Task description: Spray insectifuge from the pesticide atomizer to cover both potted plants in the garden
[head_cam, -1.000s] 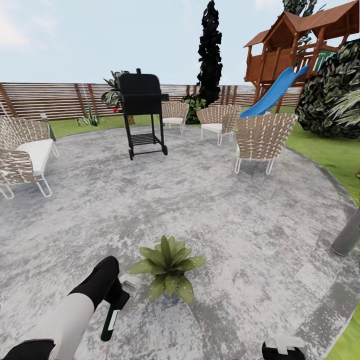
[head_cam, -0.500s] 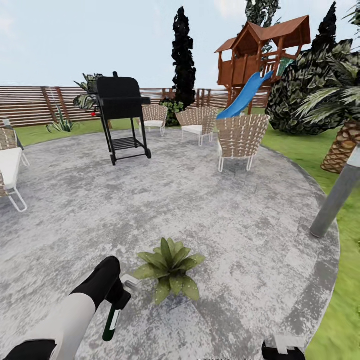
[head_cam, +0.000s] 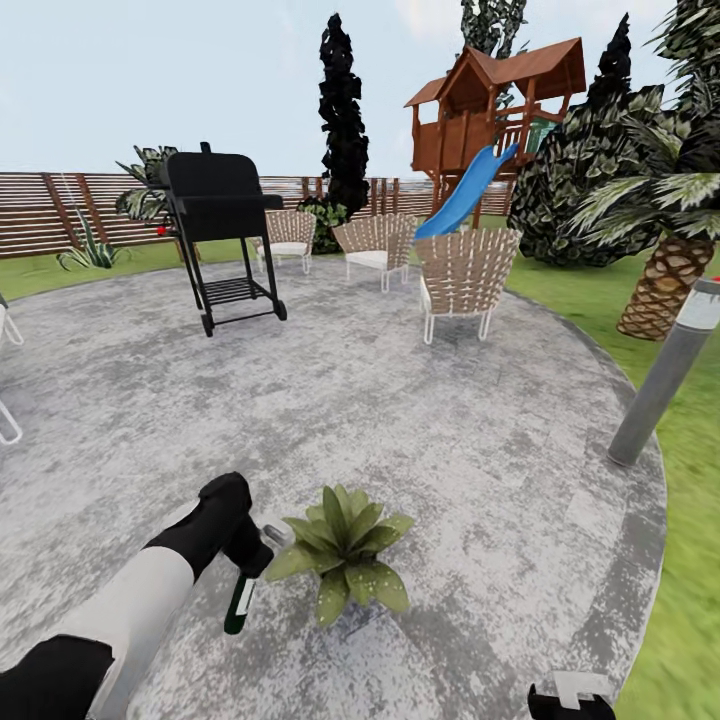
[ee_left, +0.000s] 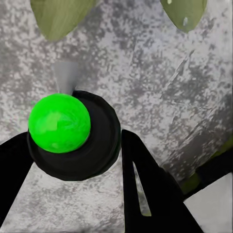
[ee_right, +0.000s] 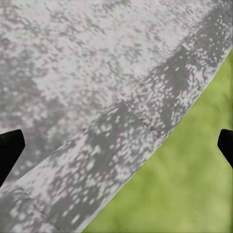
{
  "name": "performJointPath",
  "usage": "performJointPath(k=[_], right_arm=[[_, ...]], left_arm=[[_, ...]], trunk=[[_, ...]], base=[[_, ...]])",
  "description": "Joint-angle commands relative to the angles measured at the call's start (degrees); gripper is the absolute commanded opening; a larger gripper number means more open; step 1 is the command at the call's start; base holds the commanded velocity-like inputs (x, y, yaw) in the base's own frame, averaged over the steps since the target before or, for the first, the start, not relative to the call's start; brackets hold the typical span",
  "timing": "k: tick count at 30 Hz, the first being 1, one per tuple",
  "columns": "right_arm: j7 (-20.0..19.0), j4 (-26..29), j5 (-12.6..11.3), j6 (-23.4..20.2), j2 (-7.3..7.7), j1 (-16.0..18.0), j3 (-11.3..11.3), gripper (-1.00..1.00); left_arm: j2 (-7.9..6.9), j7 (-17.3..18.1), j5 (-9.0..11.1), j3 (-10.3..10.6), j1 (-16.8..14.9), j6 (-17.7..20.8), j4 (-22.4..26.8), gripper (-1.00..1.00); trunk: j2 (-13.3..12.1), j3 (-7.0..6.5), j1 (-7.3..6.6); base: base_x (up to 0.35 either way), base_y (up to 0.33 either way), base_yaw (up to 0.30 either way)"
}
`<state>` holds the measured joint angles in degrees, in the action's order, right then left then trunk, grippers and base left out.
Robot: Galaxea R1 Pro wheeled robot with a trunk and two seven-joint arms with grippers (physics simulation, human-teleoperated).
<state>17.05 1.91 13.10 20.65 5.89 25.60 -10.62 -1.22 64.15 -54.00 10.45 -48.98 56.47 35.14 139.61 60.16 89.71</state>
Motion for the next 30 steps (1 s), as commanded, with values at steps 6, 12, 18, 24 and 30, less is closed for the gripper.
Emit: performJointPath(k=[6,12,18,24,30], right_arm=[[0.18,0.01,0.54,0.18,-0.05,0.06,-0.46,1.00],[0.12,0.03,0.52,0.18,-0.09,0.07,-0.46,1.00],[0.12,0.03,0.52,0.17,-0.09,0.07,-0.46,1.00],[0.09,0.03,0.52,0.17,-0.09,0.07,-0.46,1.00],[0.16,0.03,0.52,0.18,-0.09,0.07,-0.46,1.00]], left_arm=[[-1.39,7.25,-0.77,2.48,-0.32,0.13,-0.08,-1.00],[-1.44,7.47,-0.68,2.56,0.10,0.25,-0.15,-1.00],[-1.39,7.48,-0.67,2.56,0.15,0.31,-0.16,-1.00],[-1.36,7.50,-0.66,2.51,0.01,0.36,-0.12,-1.00],[-1.25,7.50,-0.71,2.54,0.09,0.40,-0.07,-1.00]], trunk=[[0.02,0.06,-0.01],[0.02,-0.10,-0.01],[0.02,-0.29,-0.01],[0.02,-0.48,-0.01],[0.02,-0.52,-0.01]], base=[[0.001,0.000,0.000],[-0.132,0.135,-0.222],[-0.230,0.236,-0.281],[-0.170,0.259,-0.282],[-0.013,0.311,-0.111]])
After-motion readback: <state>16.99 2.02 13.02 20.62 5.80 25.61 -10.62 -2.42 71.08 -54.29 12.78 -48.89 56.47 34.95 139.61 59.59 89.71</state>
